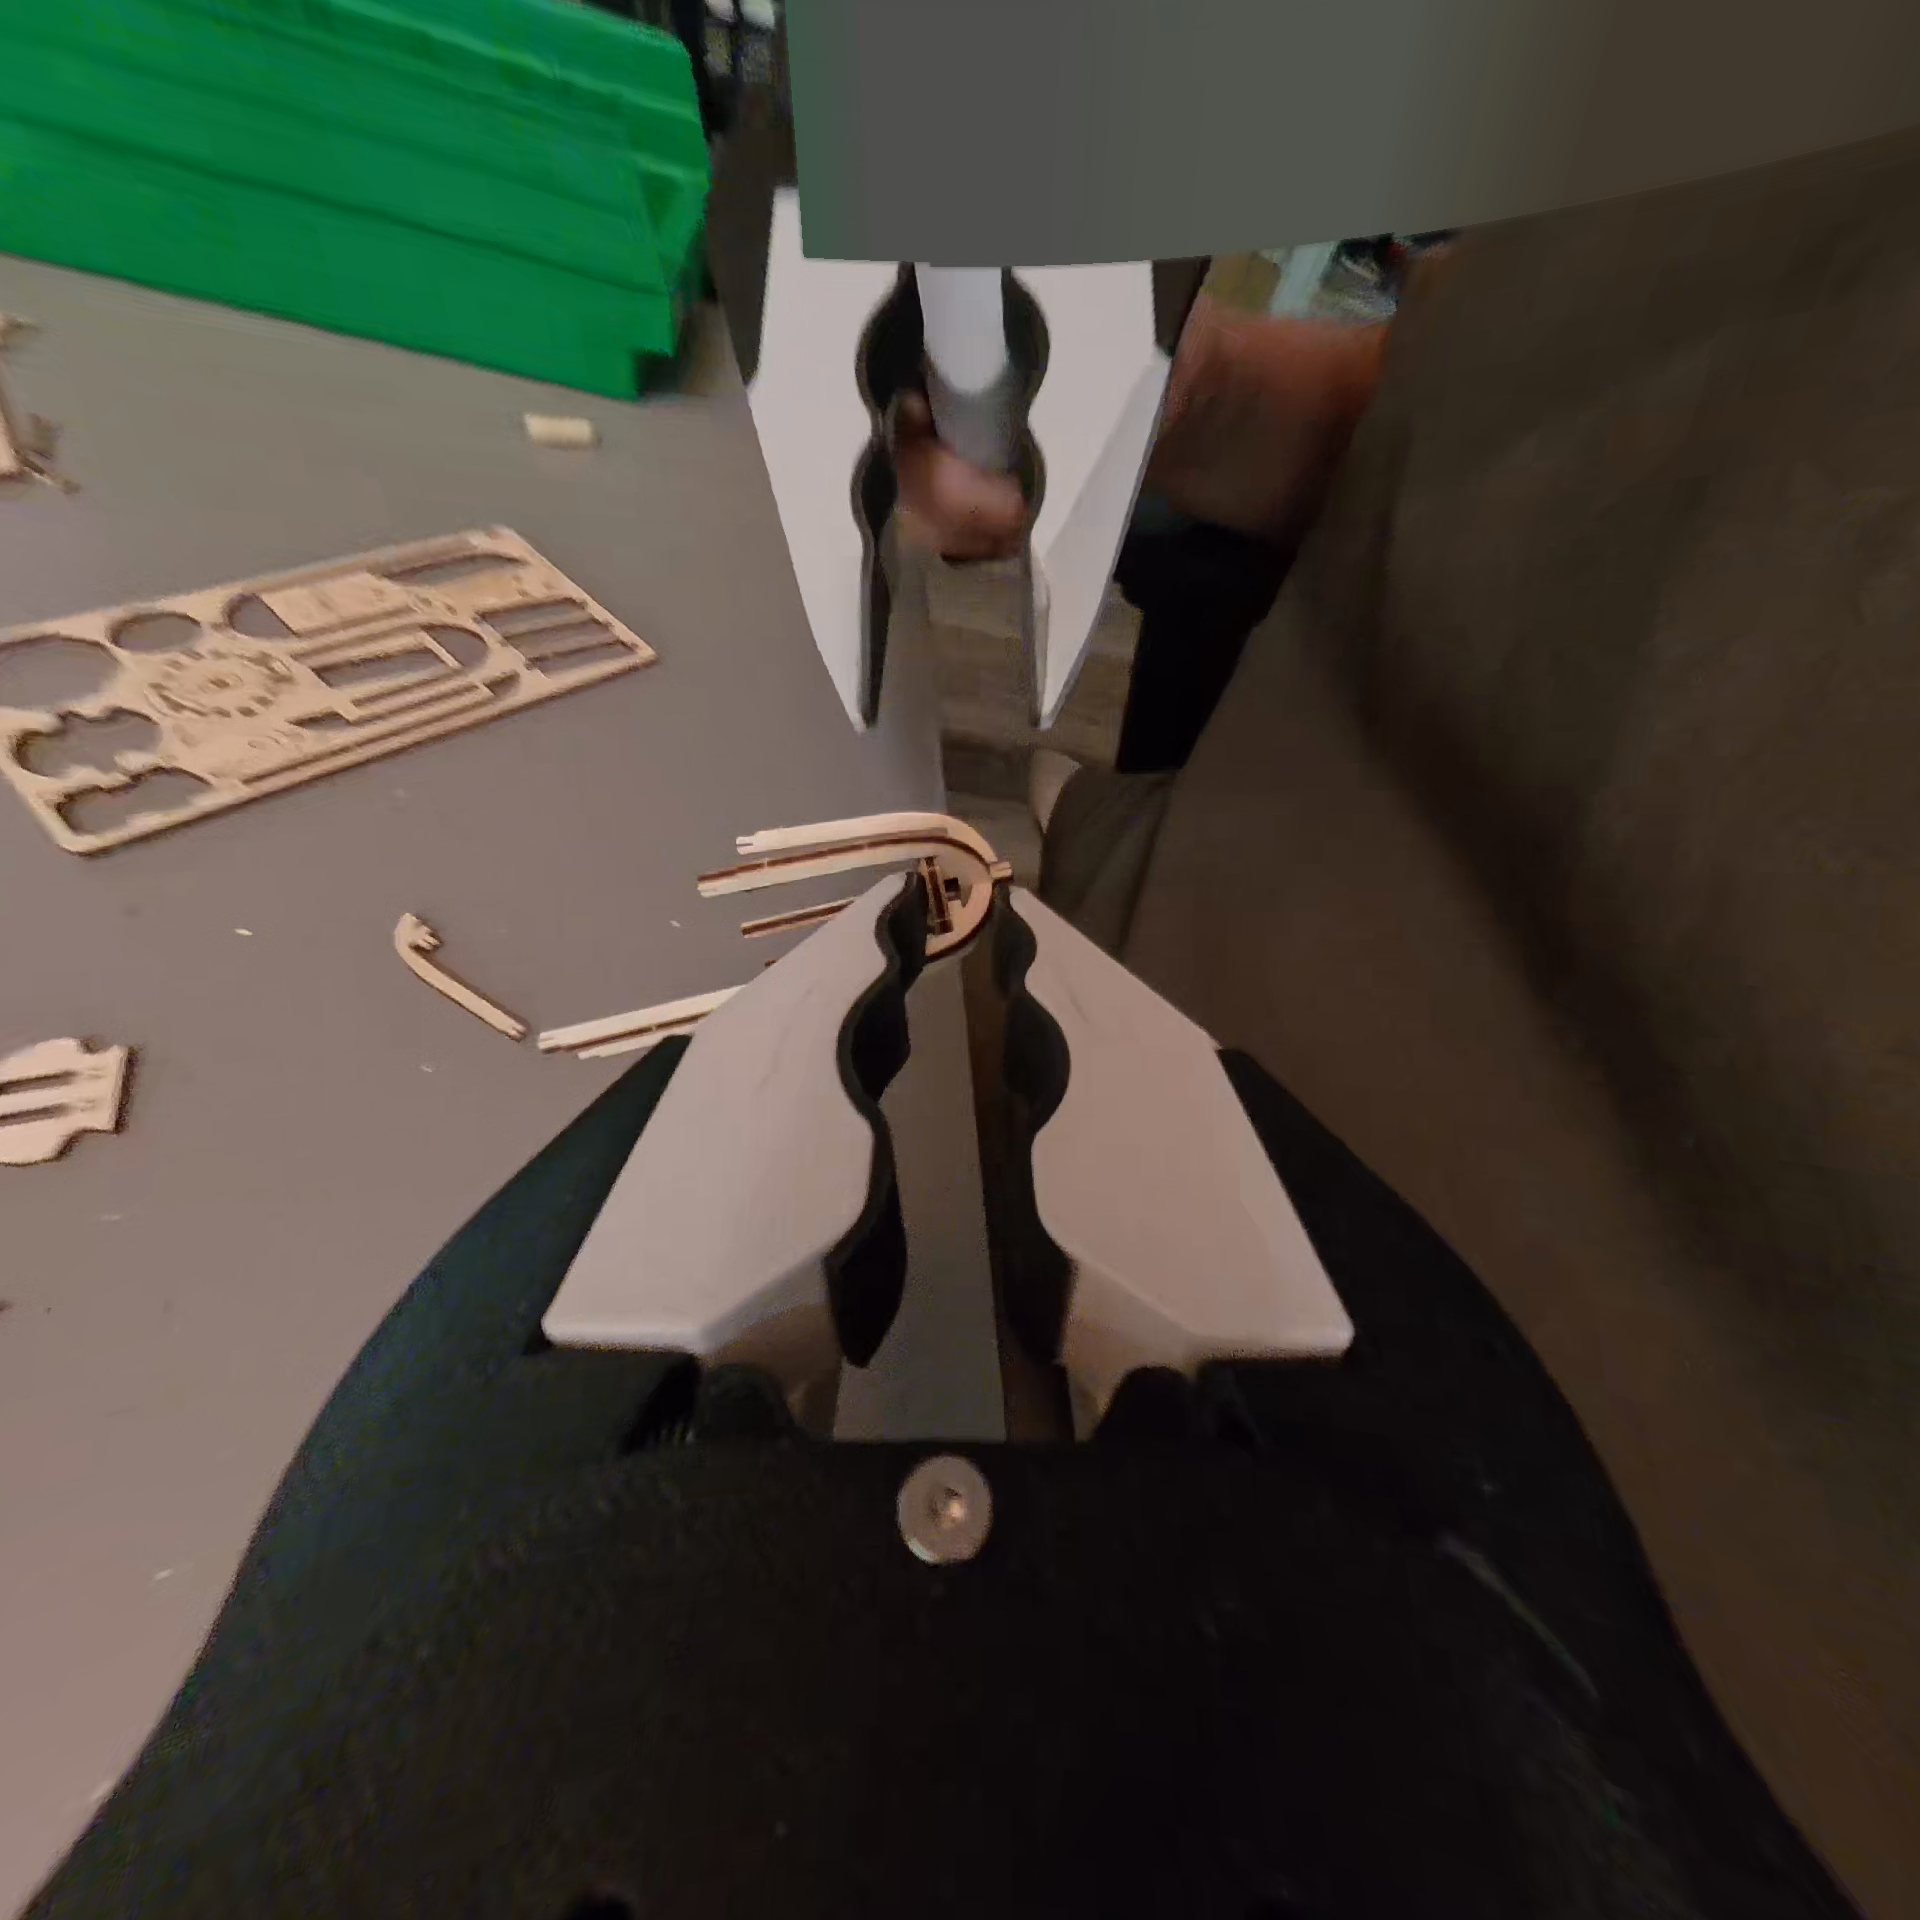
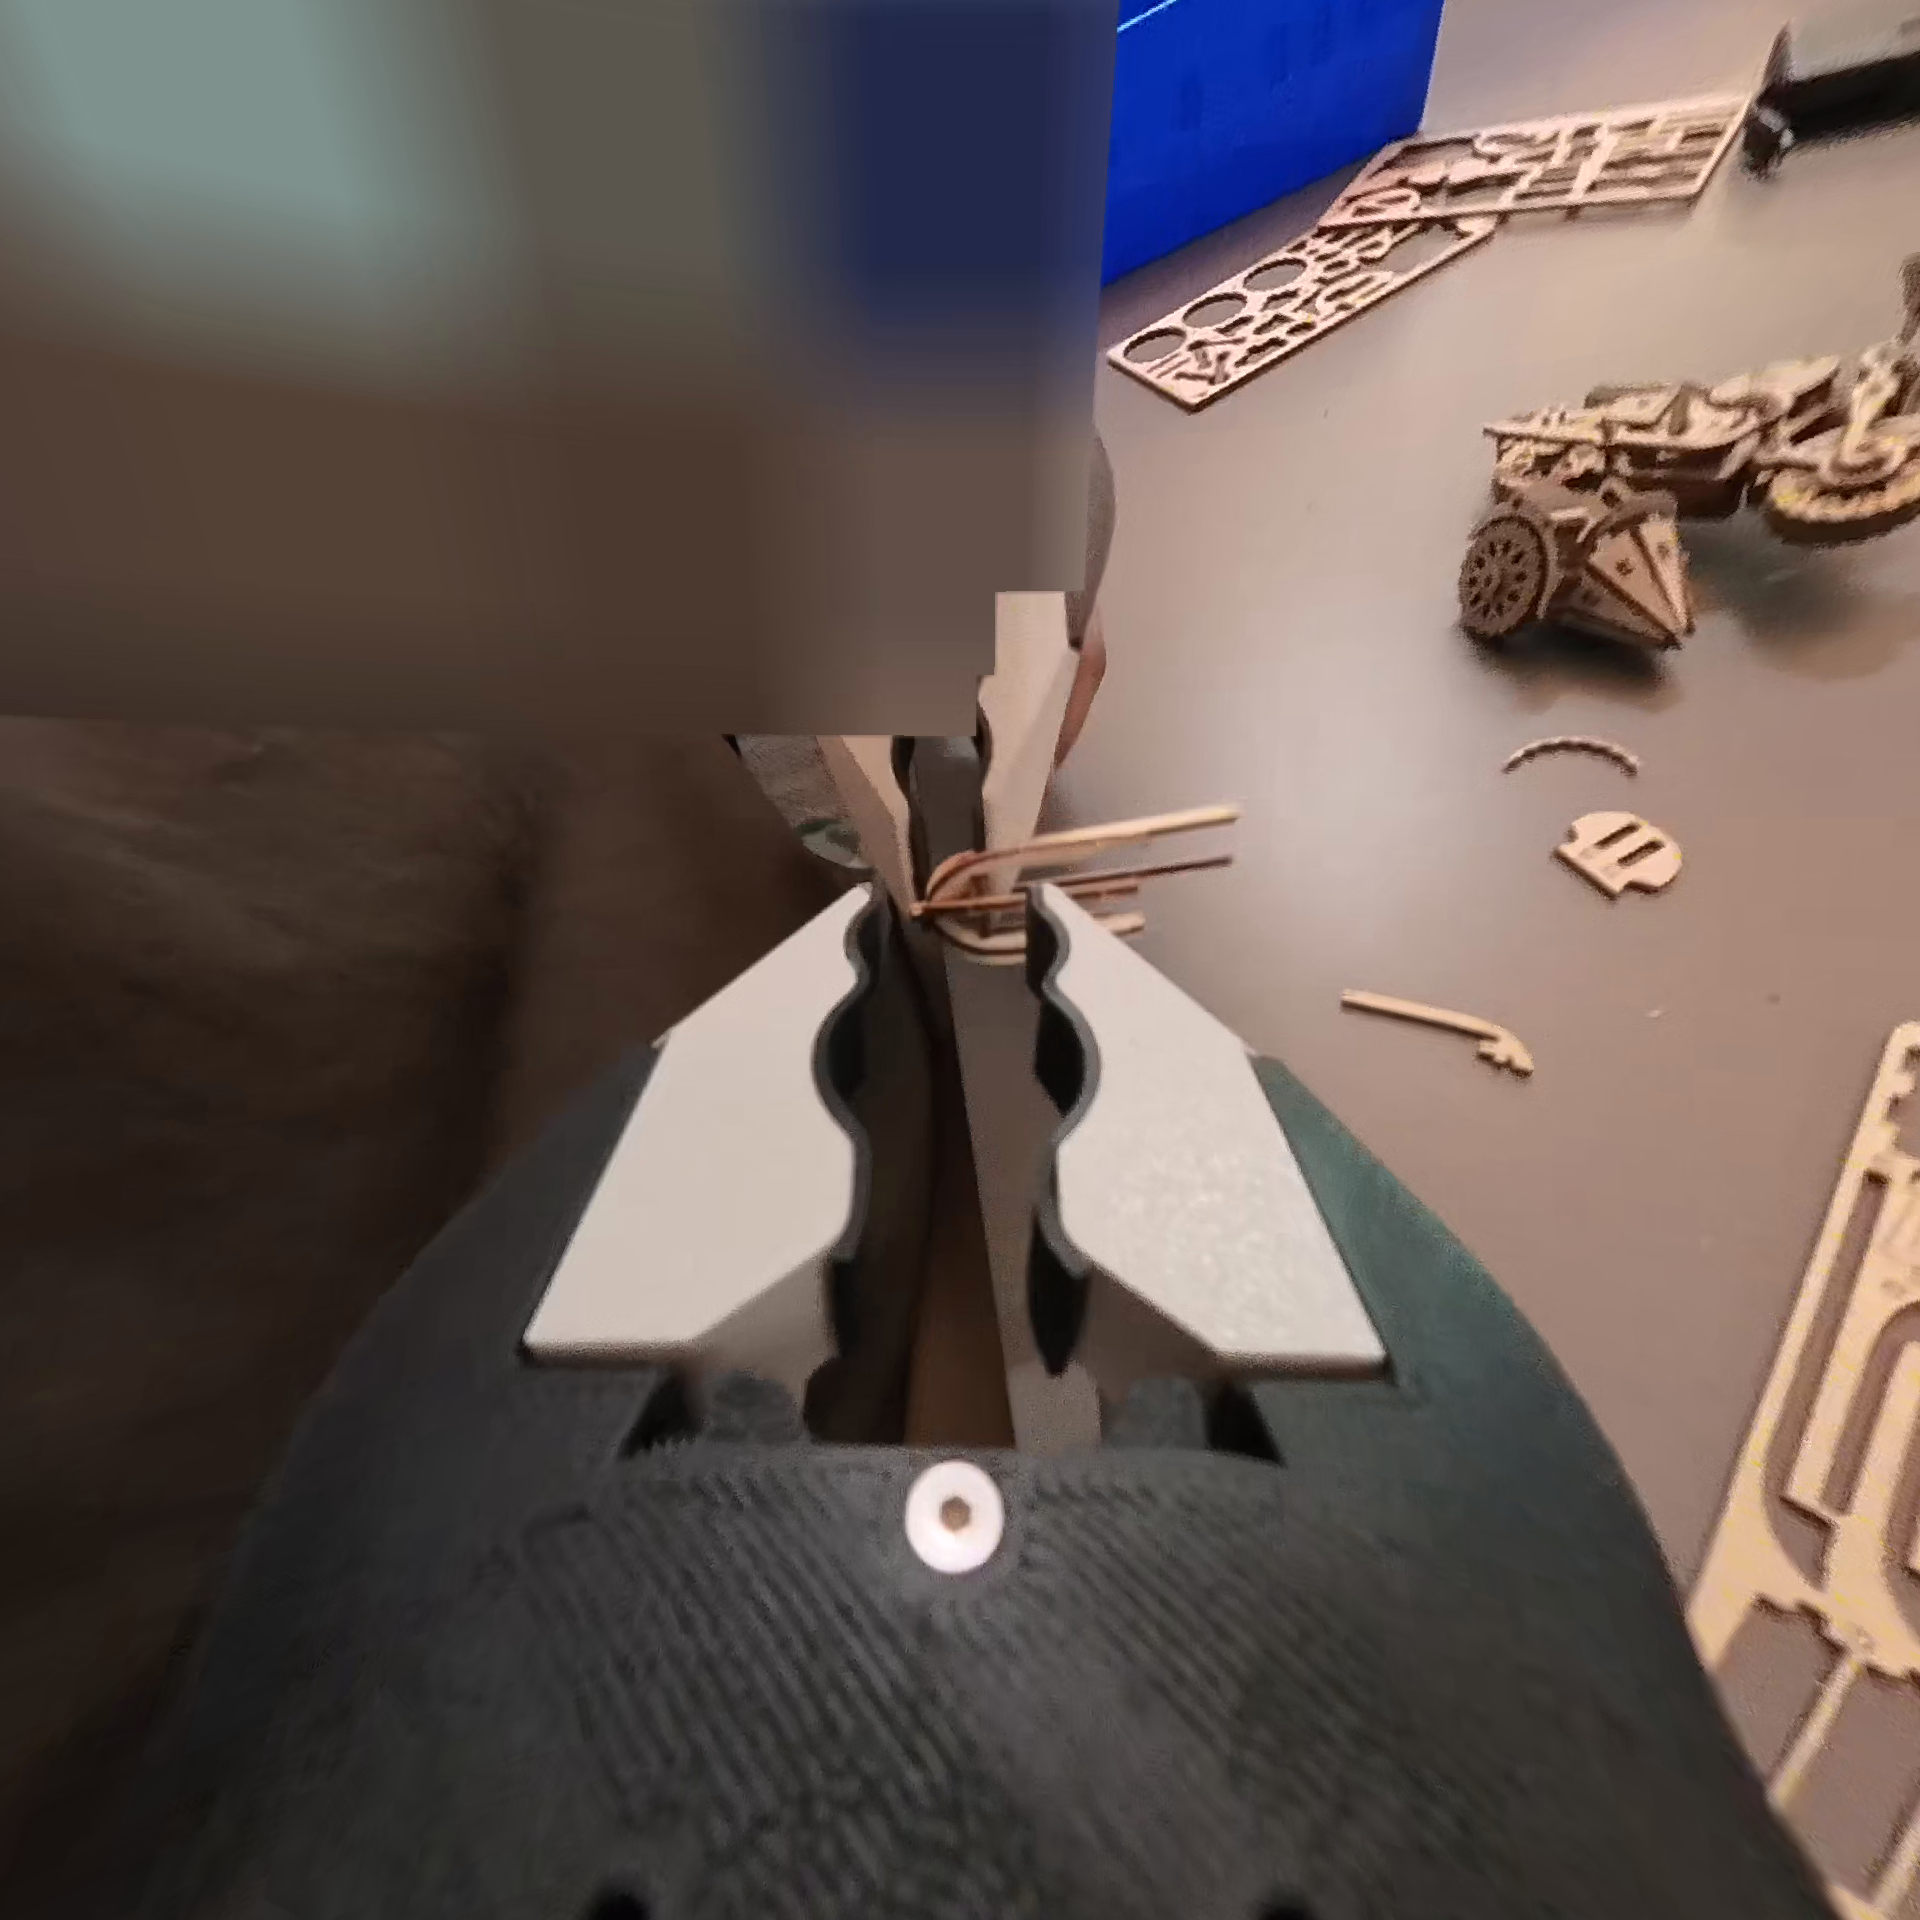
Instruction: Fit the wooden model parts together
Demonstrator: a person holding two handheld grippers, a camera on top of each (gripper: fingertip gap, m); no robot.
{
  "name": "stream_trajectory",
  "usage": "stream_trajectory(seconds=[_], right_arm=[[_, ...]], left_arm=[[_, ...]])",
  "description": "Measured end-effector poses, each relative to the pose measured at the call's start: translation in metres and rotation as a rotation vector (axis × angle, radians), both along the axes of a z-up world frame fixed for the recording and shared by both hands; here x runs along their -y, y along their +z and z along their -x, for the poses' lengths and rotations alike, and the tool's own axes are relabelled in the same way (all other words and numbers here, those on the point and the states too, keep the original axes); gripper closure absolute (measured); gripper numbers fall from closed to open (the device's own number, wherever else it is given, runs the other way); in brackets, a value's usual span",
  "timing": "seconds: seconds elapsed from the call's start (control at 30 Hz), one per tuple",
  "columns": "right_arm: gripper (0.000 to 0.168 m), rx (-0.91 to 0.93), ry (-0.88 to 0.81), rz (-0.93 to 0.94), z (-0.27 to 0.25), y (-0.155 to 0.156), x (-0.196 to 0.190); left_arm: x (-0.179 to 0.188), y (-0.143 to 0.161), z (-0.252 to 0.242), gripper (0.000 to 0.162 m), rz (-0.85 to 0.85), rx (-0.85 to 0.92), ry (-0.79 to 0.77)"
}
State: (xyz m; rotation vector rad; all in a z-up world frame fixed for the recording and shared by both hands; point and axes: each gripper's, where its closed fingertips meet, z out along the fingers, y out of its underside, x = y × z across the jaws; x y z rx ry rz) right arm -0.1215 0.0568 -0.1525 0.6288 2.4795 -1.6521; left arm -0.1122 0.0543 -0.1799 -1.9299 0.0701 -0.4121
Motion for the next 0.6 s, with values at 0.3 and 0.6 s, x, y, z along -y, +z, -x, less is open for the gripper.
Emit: stream_trajectory(seconds=[0.3, 0.6], right_arm=[[0.15, -0.067, 0.169, -0.159, -0.028, -0.027, 0.014], [0.15, 0.047, 0.25, -0.123, -0.045, -0.027, 0.02]], left_arm=[[0.005, -0.011, -0.031, 0.151, 0.08, 0.112, -0.168], [0.012, -0.006, -0.05, 0.152, 0.077, 0.175, -0.269]])
